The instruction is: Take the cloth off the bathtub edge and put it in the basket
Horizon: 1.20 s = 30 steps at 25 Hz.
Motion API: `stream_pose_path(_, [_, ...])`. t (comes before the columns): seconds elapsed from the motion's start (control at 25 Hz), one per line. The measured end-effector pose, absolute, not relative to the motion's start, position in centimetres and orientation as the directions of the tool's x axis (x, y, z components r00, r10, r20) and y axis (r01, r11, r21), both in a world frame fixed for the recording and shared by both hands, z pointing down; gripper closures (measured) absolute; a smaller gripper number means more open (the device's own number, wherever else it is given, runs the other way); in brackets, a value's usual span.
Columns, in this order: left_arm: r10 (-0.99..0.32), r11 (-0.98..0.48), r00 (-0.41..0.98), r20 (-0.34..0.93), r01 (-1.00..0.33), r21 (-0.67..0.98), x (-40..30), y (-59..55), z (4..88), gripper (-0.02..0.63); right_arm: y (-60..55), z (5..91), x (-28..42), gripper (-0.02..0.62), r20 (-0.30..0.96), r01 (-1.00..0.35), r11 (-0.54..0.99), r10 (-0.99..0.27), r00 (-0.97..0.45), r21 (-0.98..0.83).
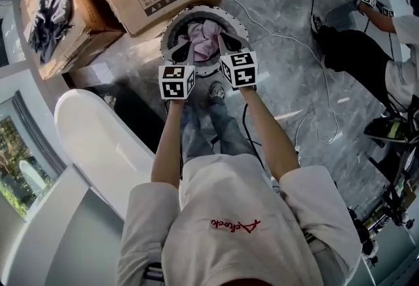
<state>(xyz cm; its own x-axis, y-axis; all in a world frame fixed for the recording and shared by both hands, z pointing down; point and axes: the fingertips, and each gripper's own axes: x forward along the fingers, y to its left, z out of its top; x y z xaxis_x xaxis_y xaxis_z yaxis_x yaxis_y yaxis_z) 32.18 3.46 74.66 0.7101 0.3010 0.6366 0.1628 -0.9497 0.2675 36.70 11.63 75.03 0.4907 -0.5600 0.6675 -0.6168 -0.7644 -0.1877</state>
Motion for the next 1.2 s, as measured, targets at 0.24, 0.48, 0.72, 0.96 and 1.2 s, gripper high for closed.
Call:
stream_pose_path(0.24, [0.288, -0.955, 0.77, 0.57, 0.191, 0.226, 33.2, 3.7, 69.9, 0.606, 11.4, 70.6, 37.5, 0.59, 0.586, -0.632, -0.752, -0.602, 0.542, -0.187])
stream_pose_path(0.48, [0.276, -0.96, 0.83, 0.485, 0.211, 0.184, 34.7, 3.6, 63.8, 0.606, 10.6, 65.0, 38.2, 0.589, 0.487, -0.668, -0.717, -0.664, 0.567, -0.199])
stream_pose_path(0.72, [0.246, -0.969, 0.886, 0.393, 0.211, 0.131, 36.7, 2.6, 56.9, 0.606, 9.9, 57.8, 40.1, 0.589, 0.37, -0.702, -0.696, -0.699, 0.612, -0.152])
stream_pose_path(0.96, [0.241, -0.971, 0.915, 0.323, 0.223, 0.09, 37.2, 2.9, 51.6, 0.606, 9.8, 51.3, 41.0, 0.589, 0.264, -0.717, -0.689, -0.715, 0.647, -0.108])
stream_pose_path(1.2, [0.237, -0.971, 0.942, 0.239, 0.234, 0.041, 38.5, 2.3, 46.3, 0.606, 9.3, 45.5, 42.3, 0.589, 0.159, -0.719, -0.691, -0.72, 0.675, -0.074])
